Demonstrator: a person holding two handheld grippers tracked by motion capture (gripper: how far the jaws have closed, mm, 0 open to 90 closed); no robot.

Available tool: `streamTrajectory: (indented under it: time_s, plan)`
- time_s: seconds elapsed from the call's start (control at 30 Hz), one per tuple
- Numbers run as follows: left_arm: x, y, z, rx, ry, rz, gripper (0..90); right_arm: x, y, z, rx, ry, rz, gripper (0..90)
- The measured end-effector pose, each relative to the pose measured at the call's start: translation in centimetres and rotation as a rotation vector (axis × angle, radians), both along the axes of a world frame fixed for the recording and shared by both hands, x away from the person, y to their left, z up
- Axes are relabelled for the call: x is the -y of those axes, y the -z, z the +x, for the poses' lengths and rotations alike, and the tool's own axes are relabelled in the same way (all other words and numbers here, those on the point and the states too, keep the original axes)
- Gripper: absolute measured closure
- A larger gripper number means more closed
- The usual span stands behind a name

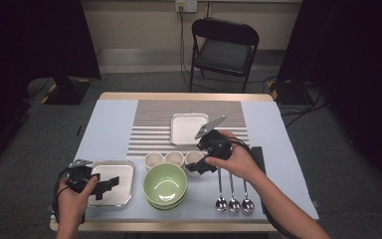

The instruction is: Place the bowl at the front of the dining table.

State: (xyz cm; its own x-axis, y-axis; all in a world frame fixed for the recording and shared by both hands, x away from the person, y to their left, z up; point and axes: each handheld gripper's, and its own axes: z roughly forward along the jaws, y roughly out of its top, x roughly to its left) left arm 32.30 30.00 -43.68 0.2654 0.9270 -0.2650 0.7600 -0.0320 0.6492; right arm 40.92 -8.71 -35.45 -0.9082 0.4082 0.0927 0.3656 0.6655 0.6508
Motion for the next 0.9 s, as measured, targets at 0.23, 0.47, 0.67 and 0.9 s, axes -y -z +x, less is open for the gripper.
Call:
streamTrajectory:
  time_s: [0.23,0.47,0.67,0.9]
  plan:
    - [-0.3,0.2,0.0,-0.003,-0.004,-0.006,19.4,-1.0,0.0,-0.2,0.002,-0.017,0.002,13.3]
    - [-0.4,0.2,0.0,-0.005,-0.004,-0.006,19.3,-1.9,0.1,-0.3,0.001,-0.033,-0.001,13.2]
    - [-0.4,0.0,-0.1,0.002,-0.008,-0.006,19.3,-2.4,0.2,-0.3,-0.006,-0.037,-0.001,13.3]
    - [-0.5,0.1,-0.1,-0.002,-0.013,-0.007,19.4,-2.9,0.6,-0.4,-0.007,-0.039,-0.021,13.4]
